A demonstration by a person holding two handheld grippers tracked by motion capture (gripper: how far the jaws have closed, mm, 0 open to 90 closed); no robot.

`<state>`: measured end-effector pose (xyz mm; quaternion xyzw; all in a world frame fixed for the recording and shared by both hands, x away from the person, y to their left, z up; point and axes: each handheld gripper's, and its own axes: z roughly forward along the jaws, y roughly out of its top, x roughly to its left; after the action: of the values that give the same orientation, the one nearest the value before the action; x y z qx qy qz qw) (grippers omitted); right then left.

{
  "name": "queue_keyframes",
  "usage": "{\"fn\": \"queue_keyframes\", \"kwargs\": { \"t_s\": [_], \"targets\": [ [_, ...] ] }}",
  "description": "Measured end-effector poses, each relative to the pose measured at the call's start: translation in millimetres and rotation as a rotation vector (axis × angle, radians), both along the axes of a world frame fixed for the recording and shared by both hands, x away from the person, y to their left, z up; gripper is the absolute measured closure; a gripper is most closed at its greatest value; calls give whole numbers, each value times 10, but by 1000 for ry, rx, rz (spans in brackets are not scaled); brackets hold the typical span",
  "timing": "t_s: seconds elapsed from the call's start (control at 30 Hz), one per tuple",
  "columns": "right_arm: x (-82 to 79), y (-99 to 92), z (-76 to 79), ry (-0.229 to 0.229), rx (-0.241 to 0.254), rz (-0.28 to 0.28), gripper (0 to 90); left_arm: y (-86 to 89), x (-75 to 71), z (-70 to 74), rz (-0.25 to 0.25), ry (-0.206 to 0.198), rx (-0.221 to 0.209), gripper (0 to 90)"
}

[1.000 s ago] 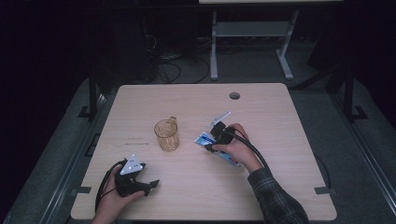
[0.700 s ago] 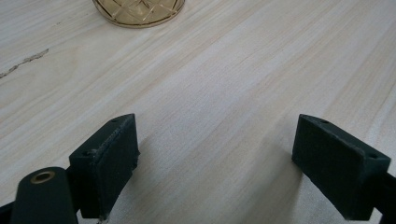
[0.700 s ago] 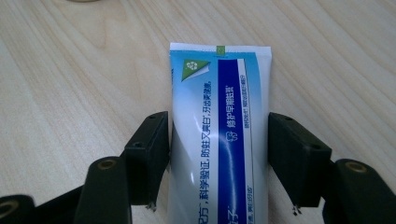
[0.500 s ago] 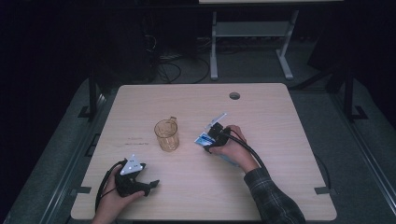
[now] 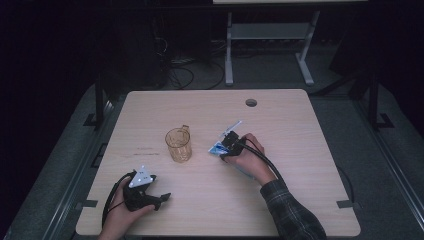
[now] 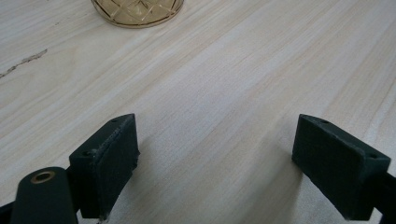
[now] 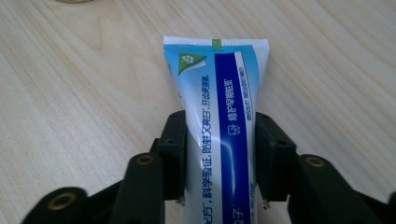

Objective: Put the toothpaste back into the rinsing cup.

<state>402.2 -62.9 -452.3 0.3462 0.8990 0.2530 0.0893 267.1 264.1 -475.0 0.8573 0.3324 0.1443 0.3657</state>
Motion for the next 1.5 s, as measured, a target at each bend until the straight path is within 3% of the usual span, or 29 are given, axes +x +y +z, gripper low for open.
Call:
{"fn": "queue_keyframes", "kwargs": {
  "t_s": [0.2,0.33,0.53,0.8,1.5],
  "targets": [
    [9,-43,39,20,39,-20,704,0,0,0,-1,0,0,136],
    [39,-100,40,49,86,-36,718,0,0,0,-2,0,0,136],
    [31,-122,50,70,107,-35,719,0,0,0,-2,0,0,136],
    [-17,-165,111,62,144,-41,722,-1,0,0,-3,0,-1,136],
    [-177,-559,374,-15,358,-75,731,0,0,1,-2,1,0,137]
  ]
}}
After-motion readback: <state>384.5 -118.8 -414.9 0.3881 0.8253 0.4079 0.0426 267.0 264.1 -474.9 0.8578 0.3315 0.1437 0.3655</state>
